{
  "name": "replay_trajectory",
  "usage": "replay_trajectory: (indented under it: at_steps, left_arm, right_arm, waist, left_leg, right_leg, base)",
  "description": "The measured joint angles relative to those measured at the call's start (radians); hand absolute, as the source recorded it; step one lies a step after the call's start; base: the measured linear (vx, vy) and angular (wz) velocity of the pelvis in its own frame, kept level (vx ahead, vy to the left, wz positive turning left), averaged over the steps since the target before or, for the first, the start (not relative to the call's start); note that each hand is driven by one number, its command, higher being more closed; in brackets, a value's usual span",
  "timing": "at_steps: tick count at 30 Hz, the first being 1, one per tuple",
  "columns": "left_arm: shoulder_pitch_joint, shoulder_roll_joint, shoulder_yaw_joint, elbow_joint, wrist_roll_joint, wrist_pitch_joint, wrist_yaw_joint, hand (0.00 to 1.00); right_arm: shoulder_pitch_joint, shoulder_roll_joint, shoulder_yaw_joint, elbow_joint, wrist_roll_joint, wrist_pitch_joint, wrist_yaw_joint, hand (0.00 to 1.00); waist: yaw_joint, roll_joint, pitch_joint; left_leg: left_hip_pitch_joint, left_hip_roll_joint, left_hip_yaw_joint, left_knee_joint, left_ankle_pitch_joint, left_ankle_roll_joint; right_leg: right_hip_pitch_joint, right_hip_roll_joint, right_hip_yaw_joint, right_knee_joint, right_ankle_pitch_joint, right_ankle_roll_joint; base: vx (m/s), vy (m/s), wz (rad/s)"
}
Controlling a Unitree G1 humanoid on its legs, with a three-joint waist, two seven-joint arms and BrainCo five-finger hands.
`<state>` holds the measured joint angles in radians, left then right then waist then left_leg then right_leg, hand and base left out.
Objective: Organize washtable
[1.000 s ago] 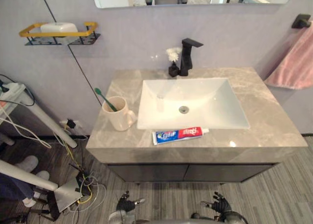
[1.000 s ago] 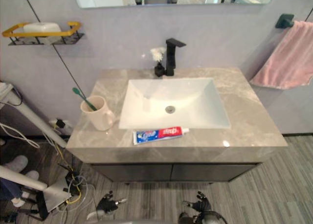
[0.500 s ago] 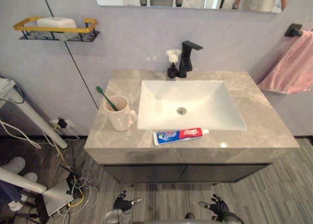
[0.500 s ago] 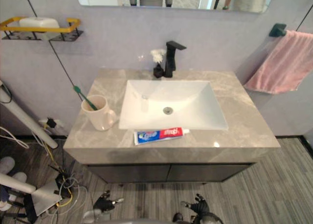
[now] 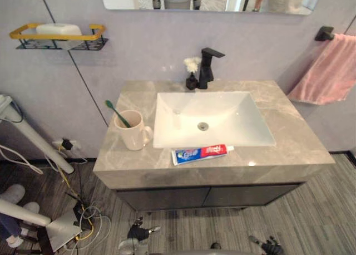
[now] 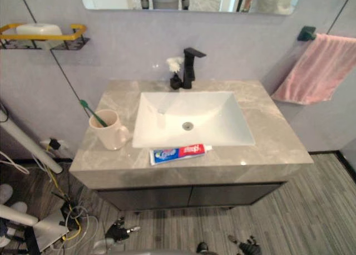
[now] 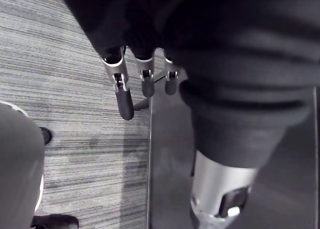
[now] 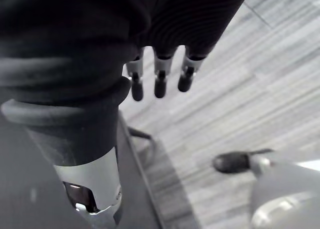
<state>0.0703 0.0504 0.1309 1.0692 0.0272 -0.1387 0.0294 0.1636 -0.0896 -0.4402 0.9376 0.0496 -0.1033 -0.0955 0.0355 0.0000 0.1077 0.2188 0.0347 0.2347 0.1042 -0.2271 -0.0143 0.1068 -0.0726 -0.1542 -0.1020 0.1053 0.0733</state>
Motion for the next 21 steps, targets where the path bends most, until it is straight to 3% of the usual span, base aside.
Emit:
replay_trajectory:
  at_steps: [2, 4, 11, 15, 18, 21]
  left_arm:
    - [0.008, 0.001, 0.027, -0.003, -0.022, 0.000, 0.000, 0.00]
    - [0.029, 0.002, 0.053, -0.022, -0.038, 0.000, 0.000, 0.00]
    - [0.095, 0.000, 0.100, -0.089, -0.056, 0.001, -0.002, 0.00]
    - [0.106, -0.006, 0.105, -0.102, -0.056, 0.000, -0.003, 0.00]
    - [0.109, -0.003, 0.103, -0.099, -0.055, -0.001, -0.005, 0.00]
    - [0.122, 0.017, 0.095, -0.092, -0.055, -0.003, -0.008, 0.00]
  right_arm:
    - [0.019, -0.010, -0.045, -0.130, -0.003, 0.000, -0.017, 0.00]
    - [0.054, -0.018, -0.079, -0.342, -0.017, -0.001, -0.042, 0.00]
    - [0.160, -0.016, -0.118, -0.859, -0.126, -0.004, -0.078, 0.00]
    - [0.153, -0.040, -0.150, -0.988, -0.191, -0.004, -0.077, 0.00]
    - [0.138, -0.114, -0.153, -1.064, -0.234, -0.010, -0.075, 0.00]
    - [0.096, -0.210, -0.154, -1.092, -0.259, -0.045, -0.057, 0.00]
  waist:
    - [-0.002, 0.000, 0.000]
    - [-0.024, -0.001, -0.001]
    - [-0.025, -0.007, -0.015]
    - [-0.027, -0.009, -0.020]
    - [-0.030, -0.010, -0.020]
    - [-0.045, -0.027, -0.016]
  left_leg:
    - [-0.003, 0.000, 0.023, -0.001, -0.002, 0.000]
    - [-0.005, 0.001, 0.037, 0.000, -0.008, -0.005]
    - [0.007, 0.021, 0.069, 0.003, -0.014, -0.013]
    - [0.004, 0.023, 0.067, 0.013, -0.014, -0.013]
    - [0.006, 0.016, 0.052, 0.018, -0.014, -0.012]
    - [0.023, 0.003, 0.028, 0.021, -0.014, -0.012]
  right_leg:
    - [-0.014, 0.001, 0.022, 0.000, 0.004, 0.000]
    - [-0.024, 0.001, 0.025, 0.003, 0.006, 0.000]
    - [-0.028, 0.021, 0.046, 0.004, 0.005, -0.001]
    - [-0.036, 0.026, 0.051, 0.010, 0.003, -0.003]
    - [-0.035, 0.021, 0.054, 0.022, 0.002, -0.003]
    - [-0.021, 0.016, 0.052, 0.031, 0.002, -0.003]
  base:
    - [-0.07, -0.029, -0.34]
    - [-0.04, -0.025, -0.19]
    - [0.01, -0.034, -0.12]
    - [0.00, -0.041, -0.05]
    - [-0.03, -0.014, -0.01]
    - [-0.09, -0.008, 0.06]
